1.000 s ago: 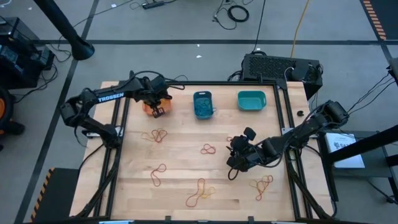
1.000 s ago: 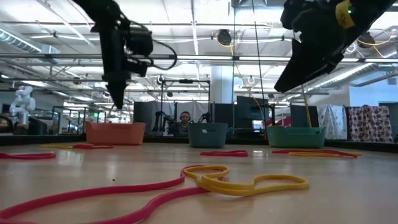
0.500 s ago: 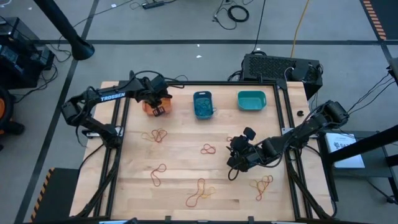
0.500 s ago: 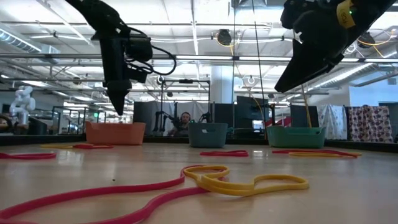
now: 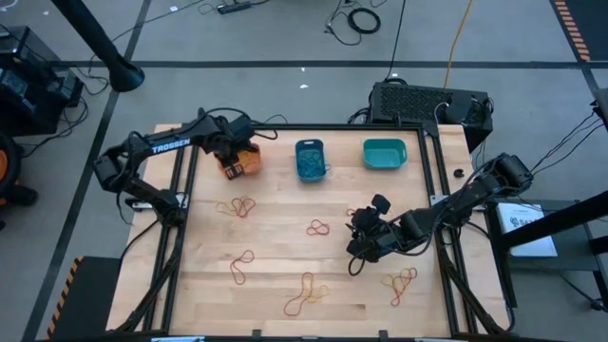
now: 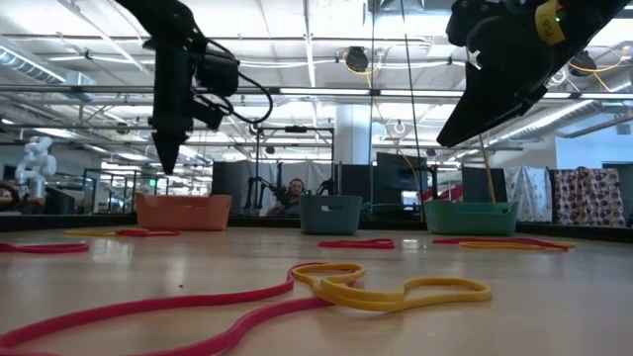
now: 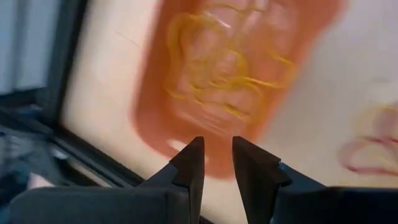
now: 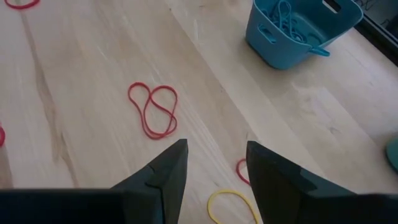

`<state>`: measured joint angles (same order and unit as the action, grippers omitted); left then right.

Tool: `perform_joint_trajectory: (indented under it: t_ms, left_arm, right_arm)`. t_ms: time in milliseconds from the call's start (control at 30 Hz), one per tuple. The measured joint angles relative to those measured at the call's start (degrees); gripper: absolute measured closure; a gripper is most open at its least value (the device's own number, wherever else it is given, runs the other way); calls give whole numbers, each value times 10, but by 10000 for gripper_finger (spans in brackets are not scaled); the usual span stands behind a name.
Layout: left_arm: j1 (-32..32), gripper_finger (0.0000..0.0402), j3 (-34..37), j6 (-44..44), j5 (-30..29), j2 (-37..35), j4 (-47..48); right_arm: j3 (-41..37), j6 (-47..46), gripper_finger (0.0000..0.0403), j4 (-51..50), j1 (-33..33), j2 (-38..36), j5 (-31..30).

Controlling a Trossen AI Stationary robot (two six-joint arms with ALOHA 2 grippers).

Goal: Sort rubber bands into baskets
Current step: Put the yellow rubber band into the orange bin

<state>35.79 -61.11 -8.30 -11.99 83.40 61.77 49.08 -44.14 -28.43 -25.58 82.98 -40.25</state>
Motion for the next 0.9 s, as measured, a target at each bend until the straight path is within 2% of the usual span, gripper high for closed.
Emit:
perform_joint_trajectory:
  t_ms: [133, 267, 433, 533, 733, 900]
  left_arm:
    - [-18, 311, -25, 40, 68, -12, 51]
    - [-60, 311, -27, 73, 122, -37, 59]
    - [-154, 311, -19, 117, 197, -66, 61]
    - [-231, 311, -5, 139, 212, -76, 35]
    - [-397, 311, 43, 175, 214, -77, -146]
    - [-513, 310, 112, 157, 210, -62, -404]
  right_arm:
    - [0, 0, 245, 13, 0, 0, 0]
    - [0, 18, 245, 49, 0, 0, 0]
    - [0, 90, 245, 133, -1, 8, 2]
    - [0, 122, 245, 182, -4, 22, 32]
    - [-1, 168, 245, 299, -8, 49, 136]
    - [0, 202, 245, 359, -10, 50, 203]
